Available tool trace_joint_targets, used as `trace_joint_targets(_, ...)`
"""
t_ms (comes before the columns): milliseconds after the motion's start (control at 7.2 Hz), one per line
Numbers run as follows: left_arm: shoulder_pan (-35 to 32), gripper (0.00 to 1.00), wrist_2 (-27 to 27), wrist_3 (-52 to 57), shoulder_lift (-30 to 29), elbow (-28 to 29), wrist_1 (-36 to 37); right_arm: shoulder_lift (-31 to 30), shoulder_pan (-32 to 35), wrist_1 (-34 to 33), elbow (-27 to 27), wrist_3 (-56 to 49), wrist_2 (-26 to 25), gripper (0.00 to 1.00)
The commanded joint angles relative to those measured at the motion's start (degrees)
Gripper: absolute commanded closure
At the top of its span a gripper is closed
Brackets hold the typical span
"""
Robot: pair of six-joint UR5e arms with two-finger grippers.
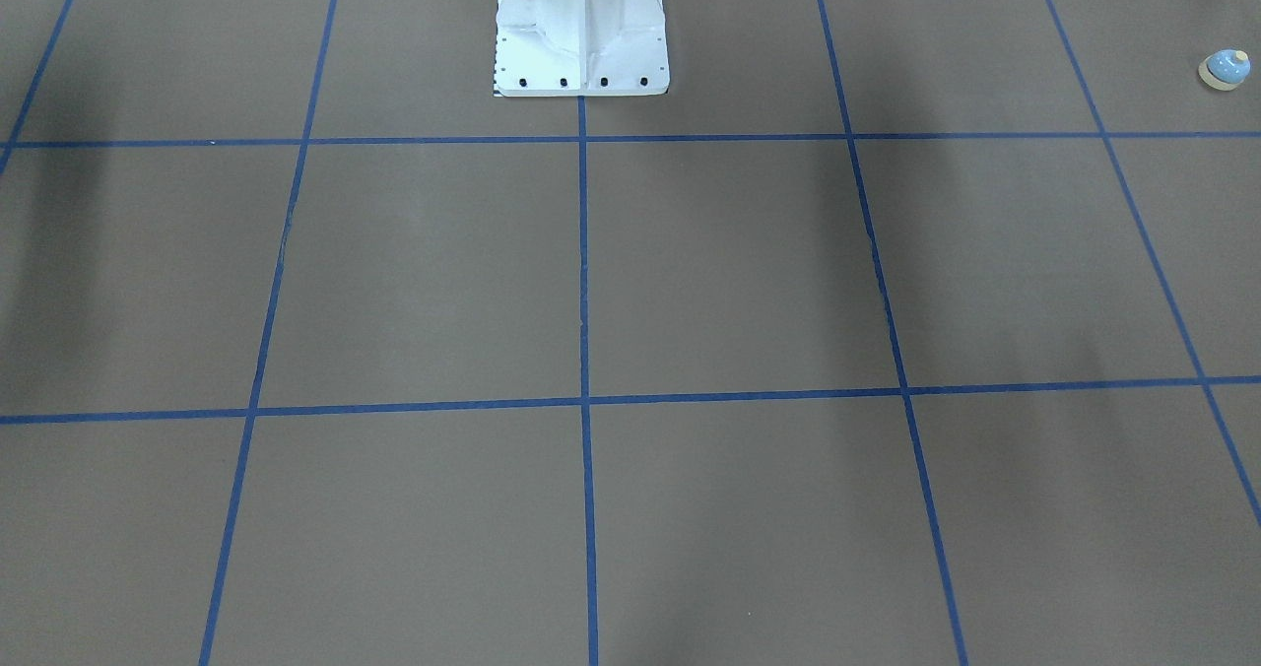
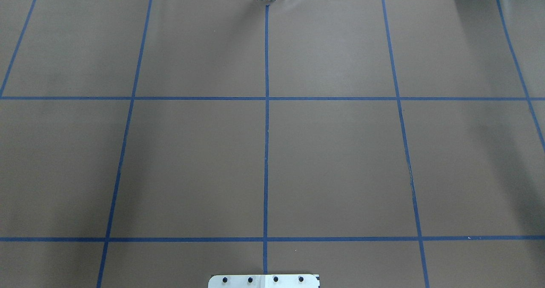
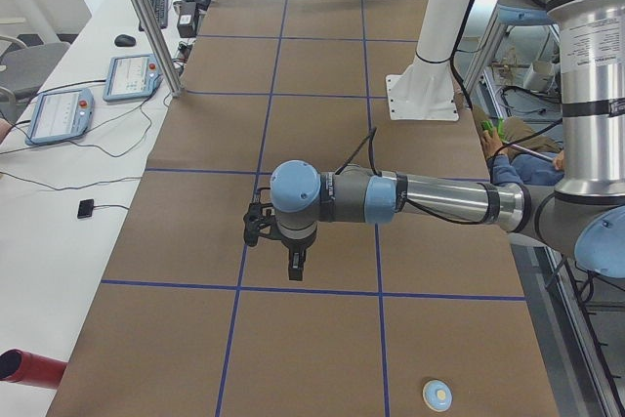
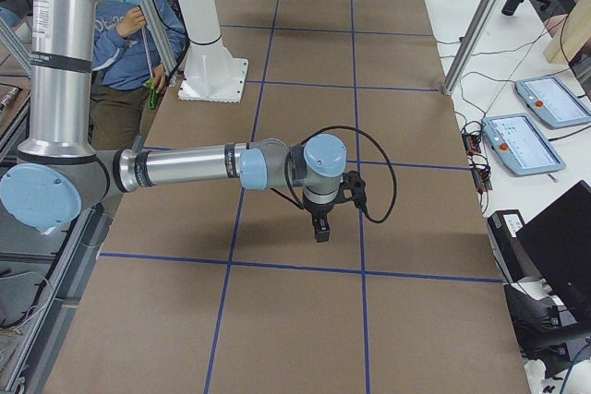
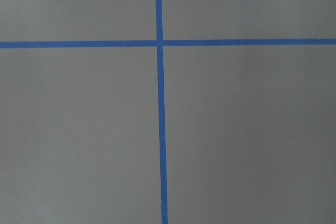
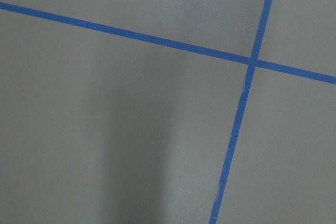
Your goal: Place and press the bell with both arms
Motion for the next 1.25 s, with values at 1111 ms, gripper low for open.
trace_joint_targets(1111,8.81,0.01,0.49,-6.57,2.06,-0.40,-6.70,-0.03,-0.05,0.08,0.03,0.18,2.95,0.00)
